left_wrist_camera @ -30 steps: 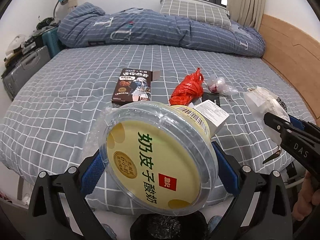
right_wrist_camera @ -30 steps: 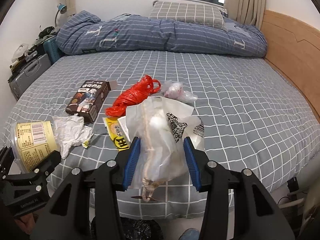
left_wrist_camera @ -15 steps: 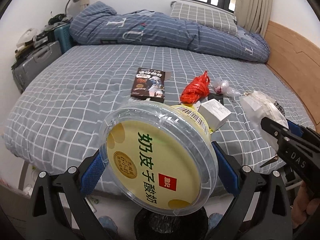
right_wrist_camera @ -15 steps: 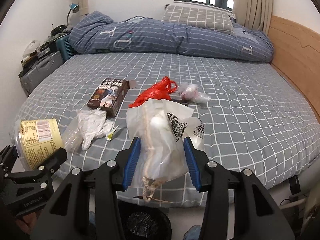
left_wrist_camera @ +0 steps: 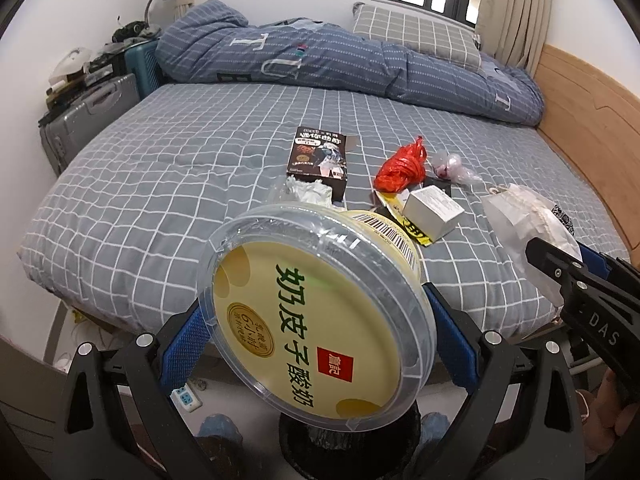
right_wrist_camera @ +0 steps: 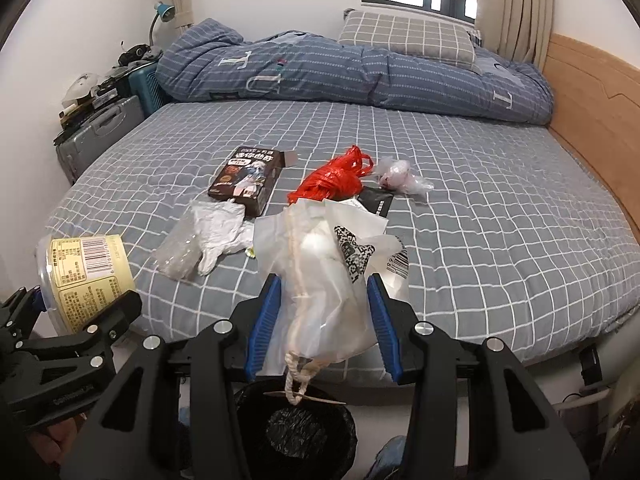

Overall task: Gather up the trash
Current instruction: 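Lift the yogurt tub and mesh bag and carry both toward the black trash bin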

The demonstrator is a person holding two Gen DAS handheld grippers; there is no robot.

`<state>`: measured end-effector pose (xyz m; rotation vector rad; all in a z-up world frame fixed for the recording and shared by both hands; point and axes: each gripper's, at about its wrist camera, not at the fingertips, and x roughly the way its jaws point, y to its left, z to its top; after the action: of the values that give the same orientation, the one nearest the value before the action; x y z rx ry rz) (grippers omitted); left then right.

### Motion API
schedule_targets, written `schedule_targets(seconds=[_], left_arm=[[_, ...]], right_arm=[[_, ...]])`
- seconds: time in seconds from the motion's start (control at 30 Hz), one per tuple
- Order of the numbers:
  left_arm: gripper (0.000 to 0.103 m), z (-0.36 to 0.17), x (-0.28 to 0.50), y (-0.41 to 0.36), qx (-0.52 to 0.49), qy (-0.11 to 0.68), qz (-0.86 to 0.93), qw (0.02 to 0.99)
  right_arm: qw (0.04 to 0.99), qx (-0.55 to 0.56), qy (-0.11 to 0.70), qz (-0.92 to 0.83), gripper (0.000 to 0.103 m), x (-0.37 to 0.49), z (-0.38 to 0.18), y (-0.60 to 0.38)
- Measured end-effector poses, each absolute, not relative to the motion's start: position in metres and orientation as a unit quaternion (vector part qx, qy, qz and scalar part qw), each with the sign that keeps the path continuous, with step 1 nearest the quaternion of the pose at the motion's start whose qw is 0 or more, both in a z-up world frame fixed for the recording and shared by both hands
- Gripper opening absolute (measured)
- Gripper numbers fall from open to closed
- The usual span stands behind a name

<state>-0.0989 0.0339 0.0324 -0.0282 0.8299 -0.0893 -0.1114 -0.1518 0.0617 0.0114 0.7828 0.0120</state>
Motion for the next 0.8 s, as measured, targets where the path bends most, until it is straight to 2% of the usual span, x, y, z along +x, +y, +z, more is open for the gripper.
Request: schedule_targets(seconds=[0.3, 0.8], left_arm=[[0.095, 0.037, -0.116, 0.041, -0.009, 0.407, -0.042, 0.913], [0.095, 0.014, -0.140, 0.050, 0.000, 0.429, -0.037, 0.903]], right_arm=[[0.924, 0.002, 0.383, 0.007, 0.043, -0.134, 0.068, -0.137], [0.914, 0.001, 0.406, 0.012, 0.042, -0.150, 0.048, -0.128]])
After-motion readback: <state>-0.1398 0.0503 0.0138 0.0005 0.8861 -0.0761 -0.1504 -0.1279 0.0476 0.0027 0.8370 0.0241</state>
